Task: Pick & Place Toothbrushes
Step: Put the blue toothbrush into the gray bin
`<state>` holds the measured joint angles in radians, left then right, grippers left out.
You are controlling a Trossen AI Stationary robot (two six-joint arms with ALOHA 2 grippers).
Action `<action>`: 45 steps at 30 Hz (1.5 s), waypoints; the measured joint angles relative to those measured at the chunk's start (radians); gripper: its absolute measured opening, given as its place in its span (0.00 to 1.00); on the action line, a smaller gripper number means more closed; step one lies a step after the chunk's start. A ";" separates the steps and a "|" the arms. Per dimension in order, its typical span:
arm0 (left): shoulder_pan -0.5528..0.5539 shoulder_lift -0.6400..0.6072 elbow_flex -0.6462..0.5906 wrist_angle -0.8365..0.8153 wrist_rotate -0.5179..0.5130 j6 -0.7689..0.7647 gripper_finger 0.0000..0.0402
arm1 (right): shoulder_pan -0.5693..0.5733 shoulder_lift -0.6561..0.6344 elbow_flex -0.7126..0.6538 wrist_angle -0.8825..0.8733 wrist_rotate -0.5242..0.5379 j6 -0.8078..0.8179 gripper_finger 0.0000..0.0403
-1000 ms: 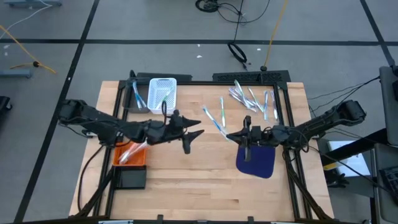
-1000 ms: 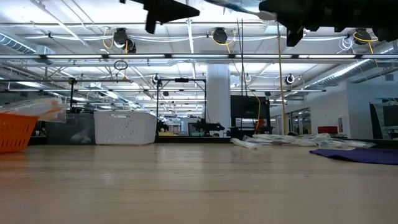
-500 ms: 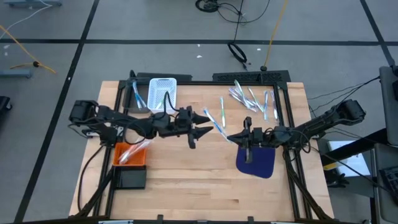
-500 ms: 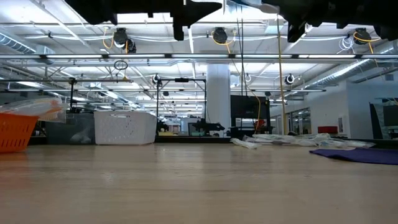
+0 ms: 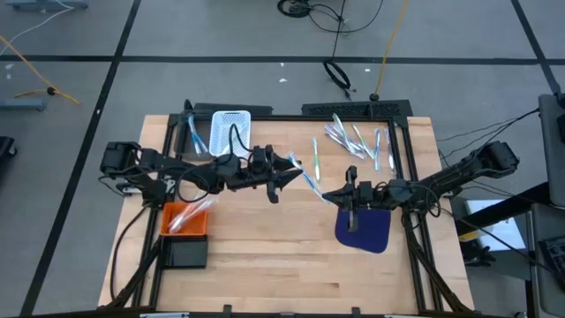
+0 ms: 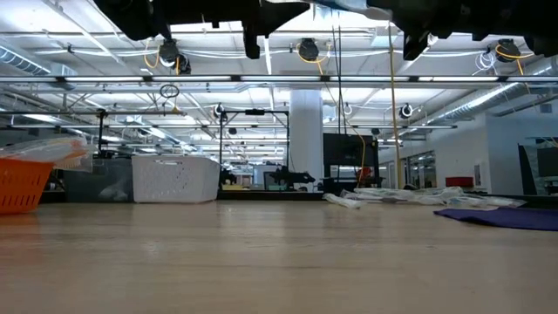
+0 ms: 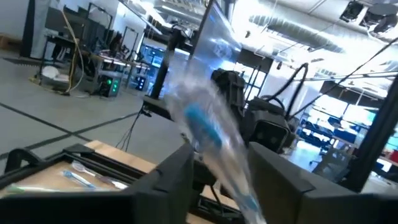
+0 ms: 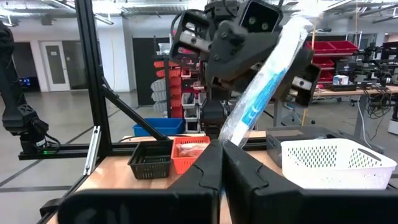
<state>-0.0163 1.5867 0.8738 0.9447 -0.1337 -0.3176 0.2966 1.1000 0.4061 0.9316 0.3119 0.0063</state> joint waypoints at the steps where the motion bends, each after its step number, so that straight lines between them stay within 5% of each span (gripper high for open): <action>1: 0.003 0.000 0.000 0.001 0.003 0.002 0.32 | 0.000 0.000 0.000 -0.002 0.000 0.000 0.00; 8: 0.015 -0.004 0.002 0.009 0.075 0.001 0.03 | -0.002 0.000 0.000 -0.007 0.010 0.000 0.00; 19: 0.021 -0.002 0.002 -0.025 0.081 0.007 0.01 | -0.001 0.000 0.000 -0.005 0.001 -0.031 0.01; 28: 0.031 -0.030 0.000 -0.163 0.080 0.008 0.01 | -0.002 -0.001 0.001 -0.053 0.102 -0.026 0.27; 35: 0.046 -0.157 0.000 -0.419 0.070 0.026 0.01 | -0.003 -0.001 0.001 -0.107 0.187 -0.024 0.39; 45: 0.098 -0.418 0.000 -0.955 -0.068 0.028 0.02 | -0.003 0.000 0.001 -0.107 0.189 -0.011 0.36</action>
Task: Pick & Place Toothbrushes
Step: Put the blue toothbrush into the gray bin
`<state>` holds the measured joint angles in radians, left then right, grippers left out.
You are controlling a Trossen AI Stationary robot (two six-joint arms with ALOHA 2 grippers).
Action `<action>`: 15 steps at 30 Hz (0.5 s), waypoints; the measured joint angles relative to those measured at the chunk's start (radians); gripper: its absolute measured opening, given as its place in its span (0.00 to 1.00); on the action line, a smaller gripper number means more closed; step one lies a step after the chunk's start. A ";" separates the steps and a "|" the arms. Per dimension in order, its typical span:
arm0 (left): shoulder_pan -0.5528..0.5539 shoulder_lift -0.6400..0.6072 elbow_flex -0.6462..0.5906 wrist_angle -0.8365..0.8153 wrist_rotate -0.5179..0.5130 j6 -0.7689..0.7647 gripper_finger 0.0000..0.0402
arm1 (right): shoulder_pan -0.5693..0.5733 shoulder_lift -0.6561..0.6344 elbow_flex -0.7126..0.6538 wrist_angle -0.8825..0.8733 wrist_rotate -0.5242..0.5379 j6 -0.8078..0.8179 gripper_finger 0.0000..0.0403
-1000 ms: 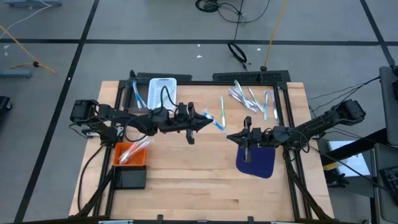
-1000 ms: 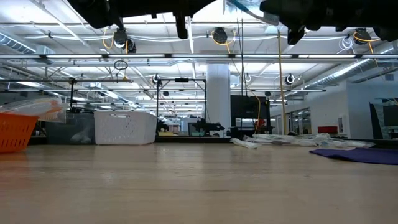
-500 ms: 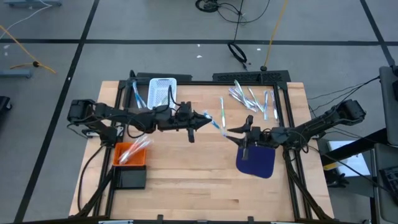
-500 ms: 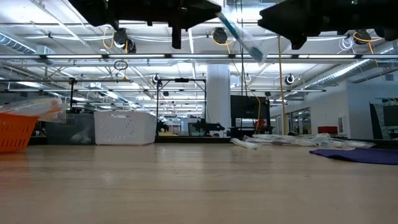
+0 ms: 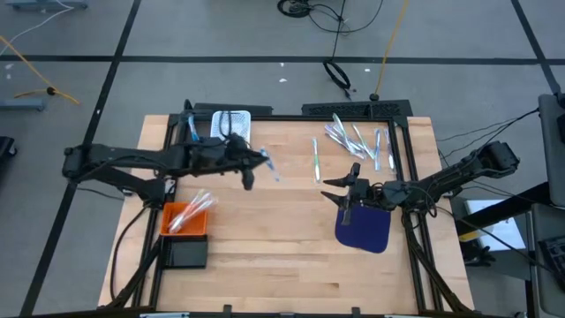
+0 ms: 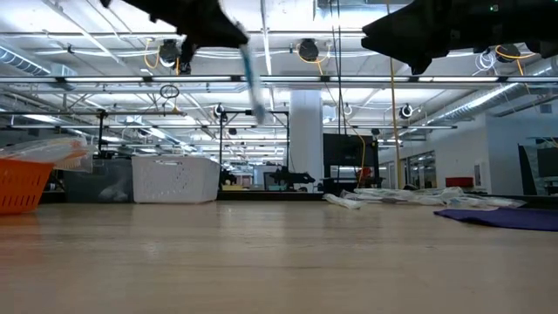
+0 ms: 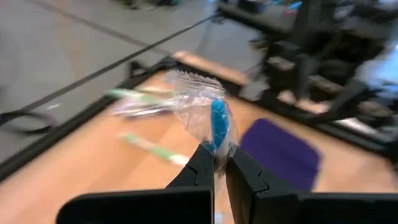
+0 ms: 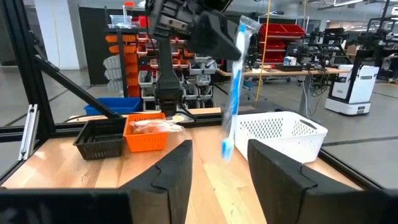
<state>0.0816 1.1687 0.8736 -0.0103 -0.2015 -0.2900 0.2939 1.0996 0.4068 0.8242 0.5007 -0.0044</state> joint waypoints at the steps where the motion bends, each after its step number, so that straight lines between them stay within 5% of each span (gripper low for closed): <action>1: 0.005 -0.027 0.000 -0.055 -0.031 -0.001 0.02 | 0.000 0.000 0.000 0.000 0.000 0.000 0.36; 15: 0.106 -0.399 0.000 -0.644 -0.417 -0.149 0.02 | 0.000 0.000 0.000 -0.006 0.001 0.001 0.35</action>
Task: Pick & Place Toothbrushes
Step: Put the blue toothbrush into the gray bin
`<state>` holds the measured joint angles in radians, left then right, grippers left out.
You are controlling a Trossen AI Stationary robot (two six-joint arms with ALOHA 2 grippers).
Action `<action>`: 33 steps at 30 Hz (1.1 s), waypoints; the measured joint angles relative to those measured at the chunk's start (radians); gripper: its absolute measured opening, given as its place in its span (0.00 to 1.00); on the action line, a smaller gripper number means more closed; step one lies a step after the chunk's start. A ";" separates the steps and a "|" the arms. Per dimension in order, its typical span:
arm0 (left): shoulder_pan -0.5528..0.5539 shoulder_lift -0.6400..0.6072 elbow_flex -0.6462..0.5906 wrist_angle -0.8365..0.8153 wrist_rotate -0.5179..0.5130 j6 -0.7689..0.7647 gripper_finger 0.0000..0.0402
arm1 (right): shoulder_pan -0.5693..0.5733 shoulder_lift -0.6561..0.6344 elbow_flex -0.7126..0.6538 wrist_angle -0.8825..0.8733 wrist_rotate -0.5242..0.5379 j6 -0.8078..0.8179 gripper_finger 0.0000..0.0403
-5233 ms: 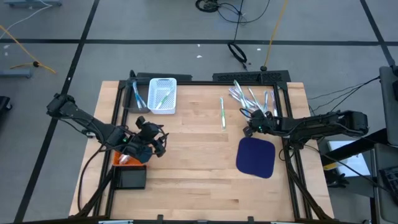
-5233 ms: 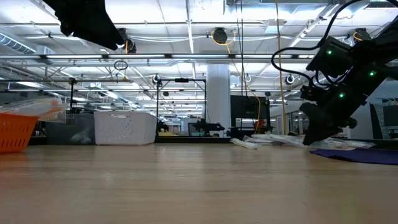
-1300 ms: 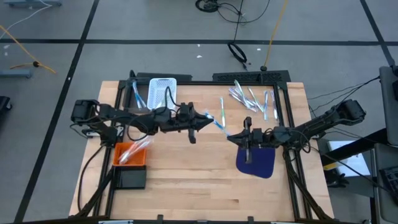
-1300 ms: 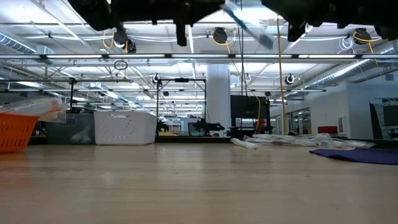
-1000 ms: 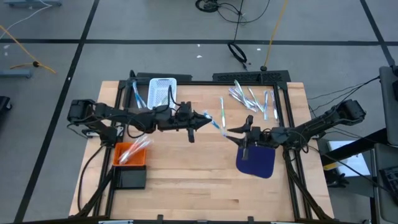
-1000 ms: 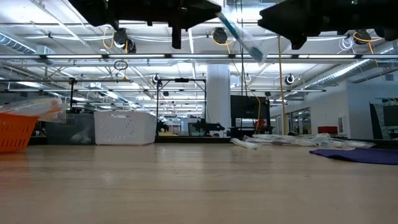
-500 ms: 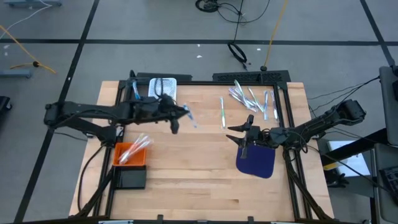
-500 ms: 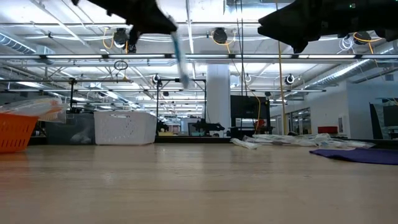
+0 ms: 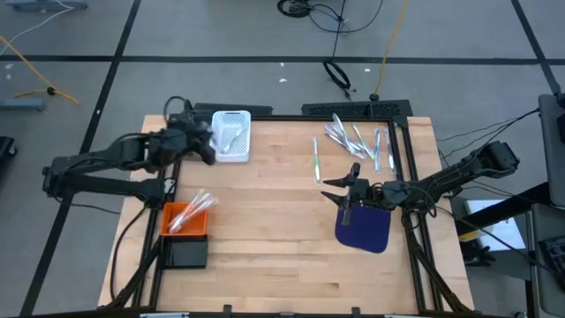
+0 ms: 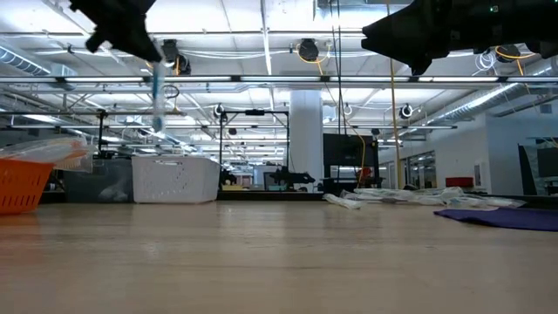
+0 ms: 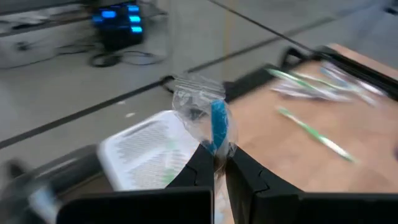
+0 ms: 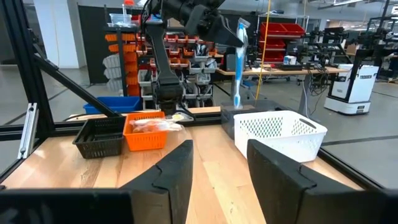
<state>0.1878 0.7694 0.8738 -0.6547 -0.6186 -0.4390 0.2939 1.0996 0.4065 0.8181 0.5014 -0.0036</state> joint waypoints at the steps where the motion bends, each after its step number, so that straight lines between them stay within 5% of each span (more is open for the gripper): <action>1: 0.011 -0.017 0.000 -0.024 -0.017 -0.010 0.02 | 0.000 0.000 0.000 0.000 0.000 0.000 0.35; 17: 0.317 0.003 0.000 -0.126 -0.079 -0.043 0.02 | 0.000 0.000 0.000 0.000 0.000 0.000 0.35; 33: 0.616 0.023 -0.164 0.049 0.136 -0.033 0.03 | -0.007 0.000 -0.001 0.000 0.000 -0.006 0.35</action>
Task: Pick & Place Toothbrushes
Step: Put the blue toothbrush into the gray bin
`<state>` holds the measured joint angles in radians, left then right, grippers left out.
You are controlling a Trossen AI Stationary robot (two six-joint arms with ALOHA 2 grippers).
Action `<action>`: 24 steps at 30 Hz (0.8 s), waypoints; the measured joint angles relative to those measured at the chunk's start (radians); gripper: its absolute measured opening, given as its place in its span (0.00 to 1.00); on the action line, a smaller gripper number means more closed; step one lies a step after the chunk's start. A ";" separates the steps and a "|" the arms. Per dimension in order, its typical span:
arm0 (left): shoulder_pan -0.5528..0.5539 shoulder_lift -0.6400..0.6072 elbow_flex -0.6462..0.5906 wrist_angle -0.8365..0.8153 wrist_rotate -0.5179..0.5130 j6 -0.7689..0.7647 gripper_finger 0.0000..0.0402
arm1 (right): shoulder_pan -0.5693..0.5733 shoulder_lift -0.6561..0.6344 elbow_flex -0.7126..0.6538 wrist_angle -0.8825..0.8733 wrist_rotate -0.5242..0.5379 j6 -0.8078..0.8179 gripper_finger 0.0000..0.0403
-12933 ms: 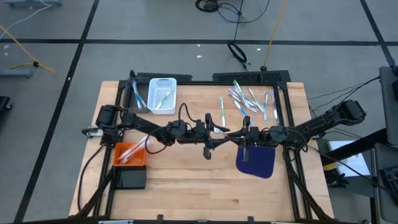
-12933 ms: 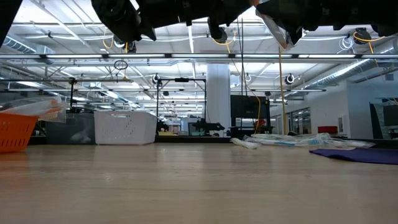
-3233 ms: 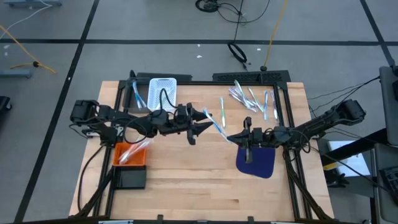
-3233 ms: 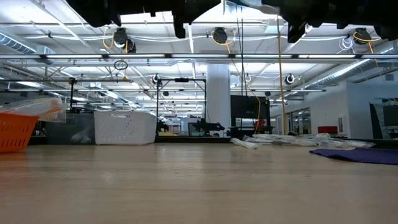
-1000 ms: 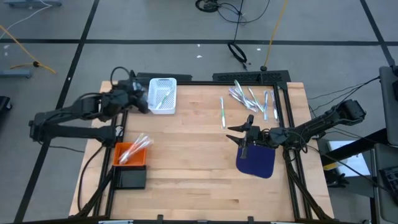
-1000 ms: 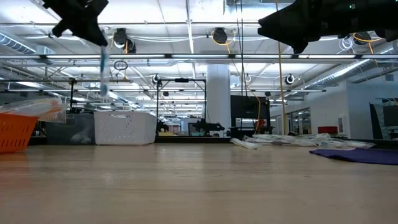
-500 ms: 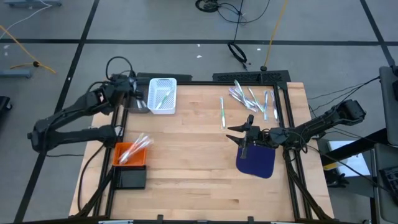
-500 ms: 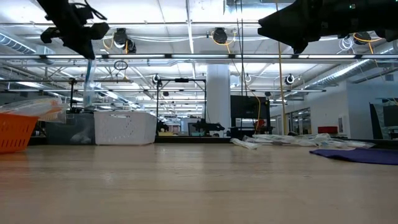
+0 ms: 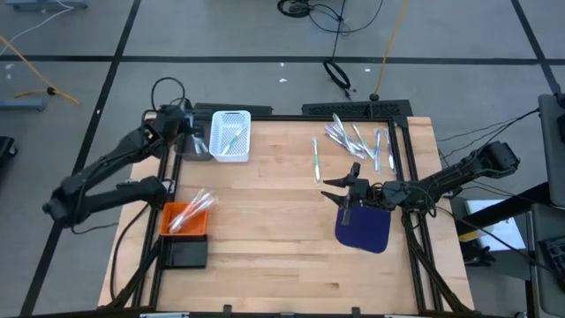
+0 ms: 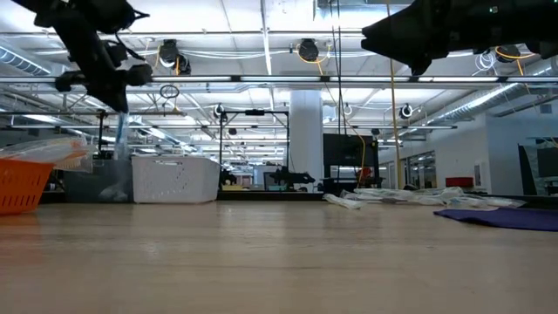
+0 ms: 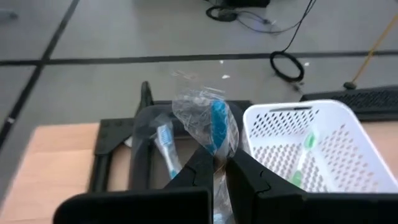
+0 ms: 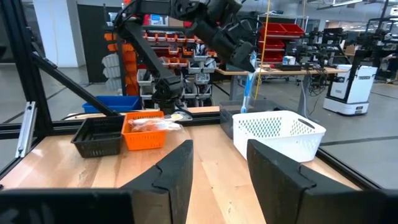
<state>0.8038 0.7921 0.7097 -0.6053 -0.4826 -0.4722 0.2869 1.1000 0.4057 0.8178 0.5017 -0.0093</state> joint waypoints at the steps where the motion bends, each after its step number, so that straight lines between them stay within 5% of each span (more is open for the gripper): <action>1: 0.013 0.000 -0.014 0.023 0.018 -0.002 0.03 | -0.004 0.000 0.000 0.000 0.000 0.001 0.35; 15: 0.117 0.000 -0.134 0.139 0.126 -0.061 0.02 | -0.014 0.000 0.000 -0.008 -0.003 0.024 0.35; 24: 0.117 0.000 -0.135 0.132 0.097 -0.049 0.27 | -0.014 0.000 0.000 -0.008 -0.004 0.024 0.35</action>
<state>0.9211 0.7921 0.5750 -0.4732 -0.3851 -0.5214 0.2733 1.1000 0.4057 0.8097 0.4980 0.0147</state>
